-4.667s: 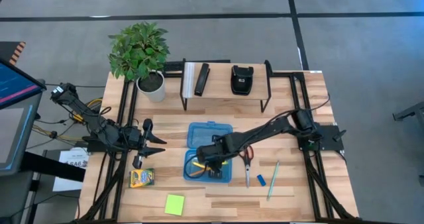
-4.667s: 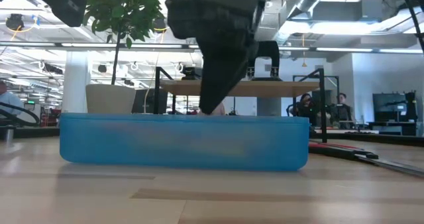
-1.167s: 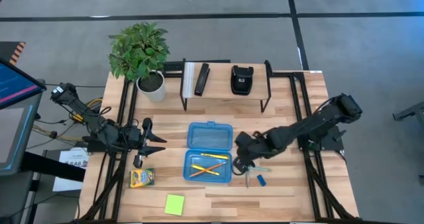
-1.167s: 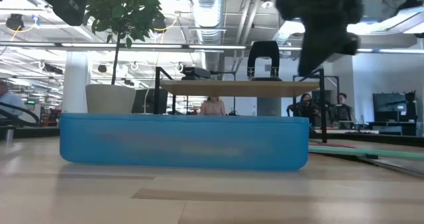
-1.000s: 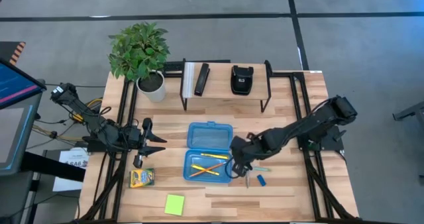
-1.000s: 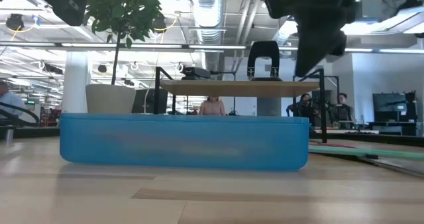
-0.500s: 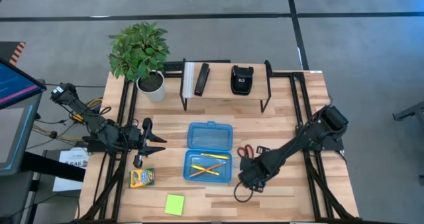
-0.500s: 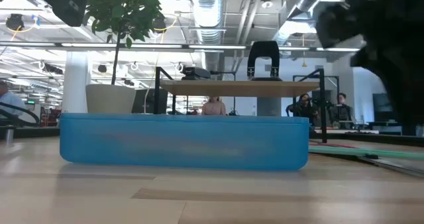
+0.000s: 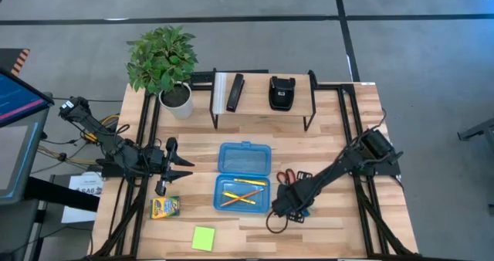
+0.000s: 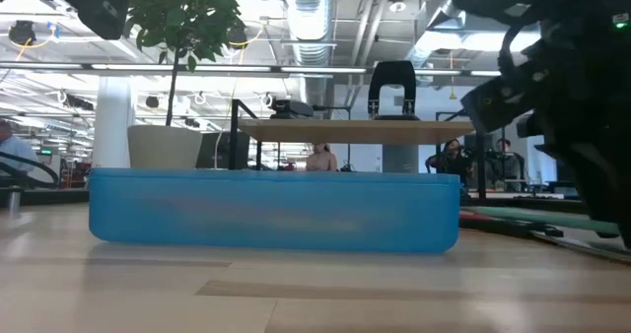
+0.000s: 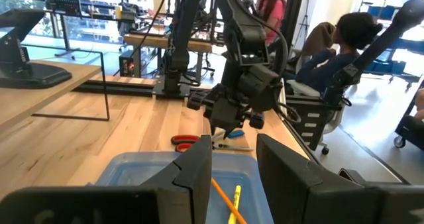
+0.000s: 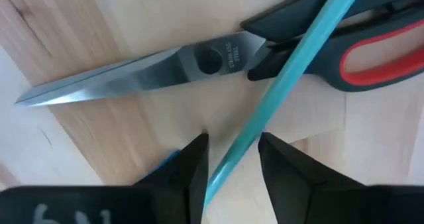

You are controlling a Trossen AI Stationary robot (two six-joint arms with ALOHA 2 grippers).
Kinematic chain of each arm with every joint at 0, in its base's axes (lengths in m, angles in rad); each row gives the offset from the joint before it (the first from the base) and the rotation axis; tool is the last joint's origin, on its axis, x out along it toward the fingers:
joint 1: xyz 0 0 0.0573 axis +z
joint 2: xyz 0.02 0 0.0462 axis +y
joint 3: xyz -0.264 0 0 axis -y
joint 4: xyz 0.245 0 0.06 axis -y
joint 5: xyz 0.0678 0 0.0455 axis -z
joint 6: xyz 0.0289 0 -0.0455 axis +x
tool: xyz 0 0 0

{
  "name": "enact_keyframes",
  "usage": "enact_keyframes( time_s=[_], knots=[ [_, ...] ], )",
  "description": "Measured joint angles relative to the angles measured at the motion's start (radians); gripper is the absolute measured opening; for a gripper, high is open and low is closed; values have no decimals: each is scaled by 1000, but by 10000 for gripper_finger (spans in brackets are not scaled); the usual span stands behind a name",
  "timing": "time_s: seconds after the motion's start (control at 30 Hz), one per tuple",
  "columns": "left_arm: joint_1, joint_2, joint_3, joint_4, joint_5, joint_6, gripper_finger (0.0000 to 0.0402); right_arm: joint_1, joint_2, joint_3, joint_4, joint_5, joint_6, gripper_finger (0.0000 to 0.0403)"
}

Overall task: Pack school essentials
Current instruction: Put the light blue pencil into the blue pencil box

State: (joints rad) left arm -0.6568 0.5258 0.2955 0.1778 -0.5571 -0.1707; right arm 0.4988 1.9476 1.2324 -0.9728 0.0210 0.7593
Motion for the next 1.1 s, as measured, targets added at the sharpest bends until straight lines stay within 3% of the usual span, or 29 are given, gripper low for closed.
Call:
enact_keyframes(
  time_s=[0.2,0.47,0.7,0.93,1.1],
  knots=[
    [0,0,0,-4,0,-3,107,-23,0,-1,2,-12,-9,113],
    [0,0,0,-4,0,-3,107,-27,0,-1,-17,-8,-4,15],
    [0,0,0,-4,0,-3,107,-30,5,29,-85,19,0,30],
    [0,0,0,-4,0,-3,107,-28,4,77,-131,16,1,9],
    [0,0,0,-8,0,-3,107,-30,3,112,-156,35,1,21]
  ],
)
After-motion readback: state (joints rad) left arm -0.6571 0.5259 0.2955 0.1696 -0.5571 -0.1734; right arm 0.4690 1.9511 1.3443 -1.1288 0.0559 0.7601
